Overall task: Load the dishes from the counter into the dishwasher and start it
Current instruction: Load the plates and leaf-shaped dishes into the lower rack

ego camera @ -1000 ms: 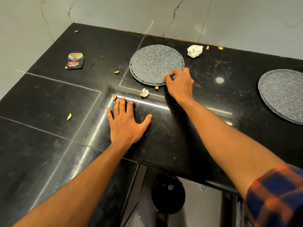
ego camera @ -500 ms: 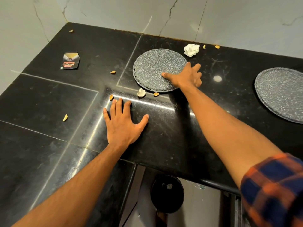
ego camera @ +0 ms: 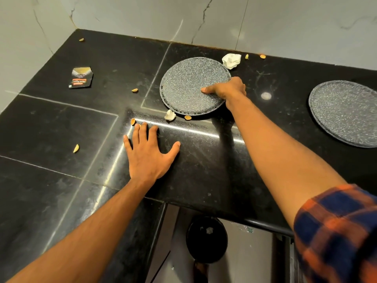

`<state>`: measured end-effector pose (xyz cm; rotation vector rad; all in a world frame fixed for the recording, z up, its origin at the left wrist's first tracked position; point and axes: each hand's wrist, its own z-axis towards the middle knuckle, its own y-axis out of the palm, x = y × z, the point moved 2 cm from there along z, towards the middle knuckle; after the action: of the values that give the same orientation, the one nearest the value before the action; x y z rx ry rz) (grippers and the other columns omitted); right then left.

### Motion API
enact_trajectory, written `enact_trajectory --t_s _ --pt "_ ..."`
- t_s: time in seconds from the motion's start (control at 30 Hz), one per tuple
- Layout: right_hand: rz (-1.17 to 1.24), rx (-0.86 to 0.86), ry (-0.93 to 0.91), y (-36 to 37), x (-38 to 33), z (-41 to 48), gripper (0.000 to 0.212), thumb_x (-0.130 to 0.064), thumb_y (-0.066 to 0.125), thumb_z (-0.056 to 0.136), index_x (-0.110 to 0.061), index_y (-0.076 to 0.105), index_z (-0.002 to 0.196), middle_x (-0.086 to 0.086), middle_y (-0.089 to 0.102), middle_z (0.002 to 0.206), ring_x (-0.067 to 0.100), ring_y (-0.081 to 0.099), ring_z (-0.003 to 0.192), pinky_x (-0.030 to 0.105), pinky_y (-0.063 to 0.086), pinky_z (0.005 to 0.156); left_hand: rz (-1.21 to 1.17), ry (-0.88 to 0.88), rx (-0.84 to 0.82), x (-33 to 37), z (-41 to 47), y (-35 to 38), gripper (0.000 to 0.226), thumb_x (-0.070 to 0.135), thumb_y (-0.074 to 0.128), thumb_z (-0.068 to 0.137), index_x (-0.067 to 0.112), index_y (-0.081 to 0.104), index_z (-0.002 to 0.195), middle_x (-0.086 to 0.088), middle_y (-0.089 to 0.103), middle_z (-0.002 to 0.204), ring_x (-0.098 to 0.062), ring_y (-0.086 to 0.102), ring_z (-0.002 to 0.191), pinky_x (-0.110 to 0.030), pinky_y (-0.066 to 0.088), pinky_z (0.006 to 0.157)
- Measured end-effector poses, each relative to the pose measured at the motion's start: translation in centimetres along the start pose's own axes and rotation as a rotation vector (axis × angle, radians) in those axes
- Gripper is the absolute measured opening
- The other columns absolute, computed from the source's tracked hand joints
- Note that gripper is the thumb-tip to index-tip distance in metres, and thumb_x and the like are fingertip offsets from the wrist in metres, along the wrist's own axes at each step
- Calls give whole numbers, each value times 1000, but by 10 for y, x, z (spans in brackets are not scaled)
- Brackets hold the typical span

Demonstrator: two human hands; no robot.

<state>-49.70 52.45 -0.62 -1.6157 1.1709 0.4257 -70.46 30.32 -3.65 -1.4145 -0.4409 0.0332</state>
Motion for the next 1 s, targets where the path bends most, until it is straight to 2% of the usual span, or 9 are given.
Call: enact_trajectory --t_s 0.13,0.27,0.3,0.4,0.5,0.7,0.83,1.0 --pt "207 -40 -38 -4 10 -2 94 -38 98 50 -19 43 124 -1 59 119 23 58 109 43 52 93 1 3 -2 -1 1 1 81 82 39 82 26 39 142 -4 24 161 -21 5 154 -55 -1 123" --pt "454 -30 -71 -16 29 -4 74 -19 94 66 -14 45 121 -1 60 112 15 62 98 28 53 76 -4 8 4 -3 2 2 80 81 40 82 26 39 140 -4 25 161 -22 6 153 -56 0 123" --pt "516 -33 -66 -19 35 -3 69 -15 91 70 -11 47 123 1 62 113 16 64 98 28 56 76 -3 9 7 -3 2 3 80 81 40 83 26 39 140 -4 26 161 -22 7 153 -56 0 123" --pt "686 -62 -15 -27 52 -2 56 -6 82 80 -8 51 127 10 67 117 26 69 103 44 59 91 -7 14 13 -4 2 3 78 80 42 83 25 40 138 -5 27 160 -23 8 153 -57 0 123" --pt "814 -68 36 -35 66 -13 49 1 75 83 -7 53 126 14 68 117 30 69 104 47 59 90 -19 26 20 -4 2 4 75 79 43 83 25 41 135 -5 29 158 -24 10 153 -57 0 123" --pt "981 -51 85 -54 99 -52 42 3 71 85 -6 59 124 17 71 116 34 70 105 52 57 92 -23 47 31 -7 3 4 73 76 46 83 23 45 132 -7 34 154 -26 15 151 -59 0 122" --pt "1038 -47 108 -83 126 -92 26 -1 68 89 -14 67 111 13 72 115 31 70 106 48 59 88 -25 70 47 -7 4 1 72 75 46 82 18 48 127 -11 39 147 -30 20 149 -61 2 120" --pt "1040 -5 99 -135 173 -140 28 -6 69 90 -19 66 114 7 73 112 26 70 101 45 60 86 -12 118 85 -6 2 2 62 65 54 87 10 55 116 -19 43 145 -33 22 148 -60 2 119"
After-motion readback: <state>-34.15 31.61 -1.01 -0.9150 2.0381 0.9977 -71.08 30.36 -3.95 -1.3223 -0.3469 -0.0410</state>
